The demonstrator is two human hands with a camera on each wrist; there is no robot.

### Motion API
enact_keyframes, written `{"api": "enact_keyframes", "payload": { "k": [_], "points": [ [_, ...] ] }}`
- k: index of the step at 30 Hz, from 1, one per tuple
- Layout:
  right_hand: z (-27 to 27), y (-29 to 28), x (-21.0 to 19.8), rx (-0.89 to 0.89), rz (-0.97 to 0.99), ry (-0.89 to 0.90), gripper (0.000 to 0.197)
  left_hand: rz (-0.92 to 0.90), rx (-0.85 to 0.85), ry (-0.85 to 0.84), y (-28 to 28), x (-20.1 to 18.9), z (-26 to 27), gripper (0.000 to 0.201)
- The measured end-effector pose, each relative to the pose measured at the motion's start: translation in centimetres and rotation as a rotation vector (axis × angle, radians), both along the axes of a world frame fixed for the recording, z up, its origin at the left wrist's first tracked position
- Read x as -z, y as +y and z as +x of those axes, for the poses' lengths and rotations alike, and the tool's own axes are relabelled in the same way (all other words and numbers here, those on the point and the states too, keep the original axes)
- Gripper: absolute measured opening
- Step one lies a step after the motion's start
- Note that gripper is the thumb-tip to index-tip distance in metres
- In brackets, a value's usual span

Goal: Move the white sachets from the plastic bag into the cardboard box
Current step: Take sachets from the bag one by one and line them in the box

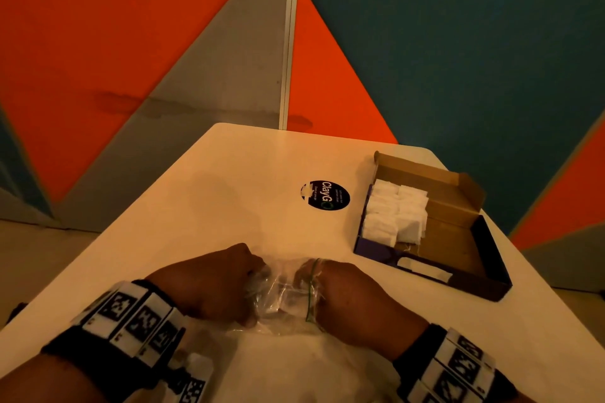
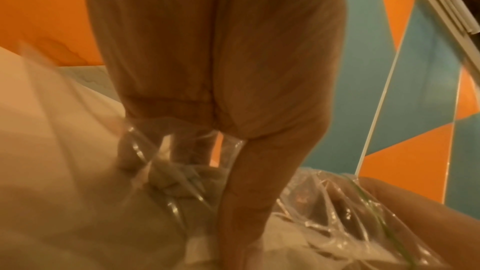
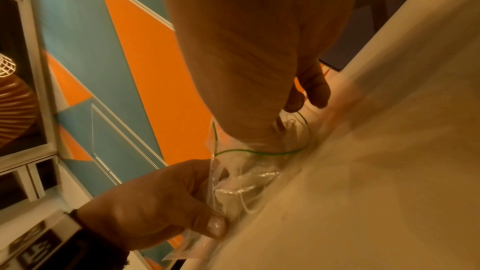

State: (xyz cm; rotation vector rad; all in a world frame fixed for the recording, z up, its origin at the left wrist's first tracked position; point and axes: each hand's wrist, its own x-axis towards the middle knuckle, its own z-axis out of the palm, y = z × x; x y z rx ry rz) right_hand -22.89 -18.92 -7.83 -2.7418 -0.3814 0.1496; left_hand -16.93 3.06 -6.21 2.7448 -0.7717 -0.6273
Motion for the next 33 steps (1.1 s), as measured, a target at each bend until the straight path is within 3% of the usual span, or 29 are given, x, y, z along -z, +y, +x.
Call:
{"api": "enact_keyframes", "payload": {
  "k": [5,9,13,20,29,31,33],
  "points": [
    [-0.2,-0.3,-0.4,0.072,-0.046,-0.091,0.031,0.019,0.016,-0.024,-0.4,-0.4,-0.2,0.052],
    [-0.4,-0.8,-0.5,0.110,0.100,-0.156,0.023,0.028,0.012,-0.033,-0.5,-0.4,-0.2,0.065],
    [-0.2,-1.2,0.1,0.150,0.289,-0.145,0.022,0.025,0.003,-0.025,-0.4,-0.6,-0.4,0.063],
    [-0.5,-2.0,-1.1,0.285,0.664,0.005,0.027,0.027,0.000,-0.009,-0.5,-0.6,-0.4,0.057],
    [-1.6,-3.9,-2.0,0.312,0.795,0.117,0.026,-0.012,-0.033,0.003,-0.1,0.2,0.1,0.067],
    [-2.1,-4.3,-2.4,0.299,0.872,0.147,0.024,-0.022,-0.016,0.015,0.0,0.2,0.2,0.060],
    [-2.4,-4.6,-2.8,0.268,0.926,0.197,0.027,-0.021,-0.017,0.027,0.1,0.1,0.2,0.038]
  ]
}}
